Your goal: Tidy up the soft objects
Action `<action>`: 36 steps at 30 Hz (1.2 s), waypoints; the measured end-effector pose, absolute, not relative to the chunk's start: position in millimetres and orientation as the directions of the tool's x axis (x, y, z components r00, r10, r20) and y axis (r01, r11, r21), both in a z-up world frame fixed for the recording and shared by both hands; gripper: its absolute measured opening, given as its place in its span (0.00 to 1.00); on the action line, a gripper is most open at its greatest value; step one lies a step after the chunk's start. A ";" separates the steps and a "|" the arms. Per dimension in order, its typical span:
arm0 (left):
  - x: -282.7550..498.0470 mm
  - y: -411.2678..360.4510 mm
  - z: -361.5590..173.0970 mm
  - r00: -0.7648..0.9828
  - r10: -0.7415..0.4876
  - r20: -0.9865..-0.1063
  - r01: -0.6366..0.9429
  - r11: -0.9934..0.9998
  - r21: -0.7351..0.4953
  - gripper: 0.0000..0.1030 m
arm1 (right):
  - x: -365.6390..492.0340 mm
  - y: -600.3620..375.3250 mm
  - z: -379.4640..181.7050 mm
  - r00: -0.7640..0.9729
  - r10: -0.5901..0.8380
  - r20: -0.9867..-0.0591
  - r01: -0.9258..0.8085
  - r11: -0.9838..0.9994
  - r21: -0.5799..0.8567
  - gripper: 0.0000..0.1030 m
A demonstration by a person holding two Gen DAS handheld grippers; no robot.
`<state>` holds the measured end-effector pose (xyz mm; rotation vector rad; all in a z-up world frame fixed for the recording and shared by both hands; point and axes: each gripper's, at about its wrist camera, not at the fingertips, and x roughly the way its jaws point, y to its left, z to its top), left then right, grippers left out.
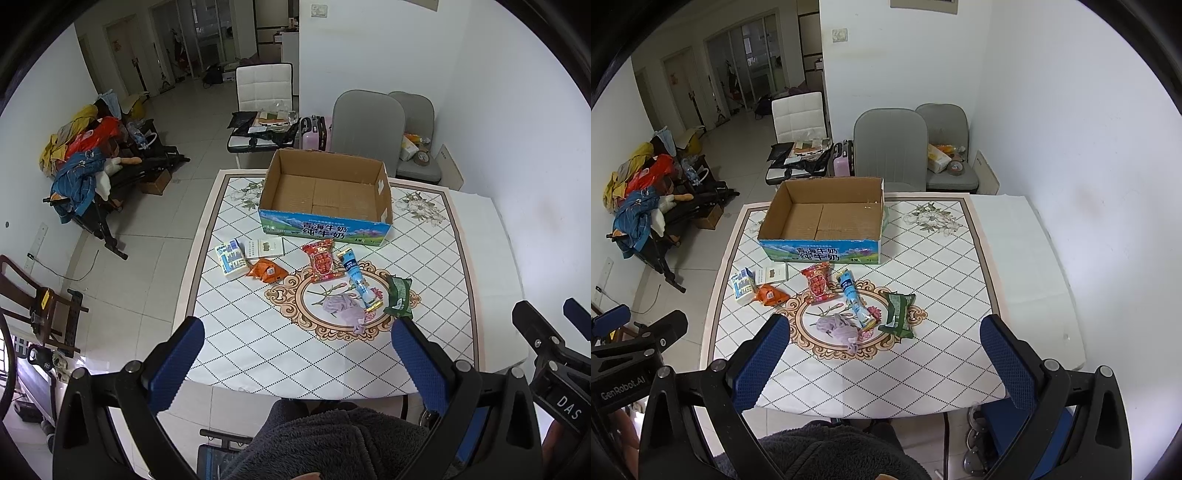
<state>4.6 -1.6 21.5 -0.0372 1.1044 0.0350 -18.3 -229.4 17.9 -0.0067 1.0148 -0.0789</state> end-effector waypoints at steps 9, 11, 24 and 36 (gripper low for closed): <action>17.0 0.6 8.0 0.480 0.009 -0.877 -0.043 0.999 -0.014 1.00 | -4.6 -249.1 2.1 0.510 -0.047 -0.859 0.089 0.996 -0.002 1.00; 27.1 2.2 -1.8 0.501 0.019 -0.865 -0.051 0.999 -0.007 1.00 | 5.7 -264.1 -8.5 0.501 -0.047 -0.864 0.124 0.992 0.018 1.00; 119.3 -3.0 -169.1 0.227 -0.049 -0.973 -0.053 0.997 -0.062 0.98 | 113.7 -311.5 -211.5 0.182 0.060 -0.981 0.207 0.973 0.098 1.00; 171.3 -40.8 -340.9 -0.106 -0.373 -0.922 -0.264 0.904 -0.336 0.75 | 180.7 -321.9 -398.2 -0.101 0.203 -0.974 0.249 0.953 0.173 1.00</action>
